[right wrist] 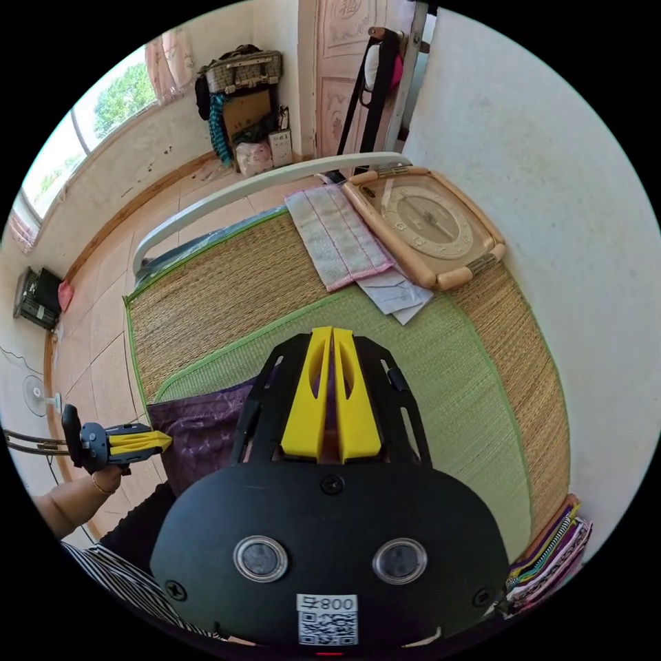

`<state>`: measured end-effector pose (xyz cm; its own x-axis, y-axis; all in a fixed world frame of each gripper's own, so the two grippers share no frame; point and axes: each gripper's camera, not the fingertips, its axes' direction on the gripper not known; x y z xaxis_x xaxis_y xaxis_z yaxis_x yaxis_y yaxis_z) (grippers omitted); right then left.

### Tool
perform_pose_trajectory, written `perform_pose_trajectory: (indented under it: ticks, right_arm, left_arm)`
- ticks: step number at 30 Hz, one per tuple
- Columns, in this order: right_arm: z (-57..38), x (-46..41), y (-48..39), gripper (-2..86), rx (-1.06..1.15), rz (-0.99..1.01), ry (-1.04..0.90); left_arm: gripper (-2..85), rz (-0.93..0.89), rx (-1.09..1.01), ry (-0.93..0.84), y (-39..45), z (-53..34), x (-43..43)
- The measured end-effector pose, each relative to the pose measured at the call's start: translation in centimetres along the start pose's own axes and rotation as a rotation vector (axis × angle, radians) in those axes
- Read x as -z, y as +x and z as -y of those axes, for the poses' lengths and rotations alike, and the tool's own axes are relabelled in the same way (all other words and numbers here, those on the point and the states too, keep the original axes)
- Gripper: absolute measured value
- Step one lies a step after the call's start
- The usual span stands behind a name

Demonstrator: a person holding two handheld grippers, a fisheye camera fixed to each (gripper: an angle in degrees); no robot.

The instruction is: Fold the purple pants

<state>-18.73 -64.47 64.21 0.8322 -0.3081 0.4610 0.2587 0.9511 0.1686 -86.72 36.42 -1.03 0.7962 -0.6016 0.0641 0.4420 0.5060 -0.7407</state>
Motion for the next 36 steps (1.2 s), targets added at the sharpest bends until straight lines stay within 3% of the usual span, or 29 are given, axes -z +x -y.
perform_pose_trajectory:
  ticks: [4, 10, 15, 21, 25, 30, 36]
  right_arm:
    - [-2.6, -0.1, 0.5, -0.2, -0.042, 0.069, 0.034]
    - [-4.3, -4.0, 0.7, 1.2, -0.083, 0.145, -0.084]
    - [-2.2, -3.9, -1.0, 5.4, -0.013, 0.040, -0.101]
    - [-1.0, -7.7, -1.2, 5.9, 0.024, -0.078, -0.272]
    - [-1.4, -5.7, 0.7, 3.8, -0.019, 0.016, -0.199]
    - [-2.8, -0.2, 6.3, 2.3, -0.184, 0.402, 0.077]
    - [-2.9, -0.3, 9.3, 3.2, -0.273, 0.461, -0.024]
  left_arm:
    - [0.1, -0.016, 0.003, 0.054, 0.3, -0.2, 1.1]
    - [0.3, 0.025, 0.016, 0.125, 0.5, 1.1, 2.6]
    - [0.8, 0.084, 0.007, 0.027, 0.9, 1.9, 1.2]
    - [0.5, 0.126, -0.035, 0.041, 2.8, 1.8, 1.6]
    - [0.2, 0.141, -0.046, 0.072, 4.1, 1.7, 2.4]
    - [0.1, 0.199, -0.052, 0.201, 6.1, 0.9, 5.0]
    - [0.0, 0.211, -0.001, 0.100, 7.1, 1.7, 3.5]
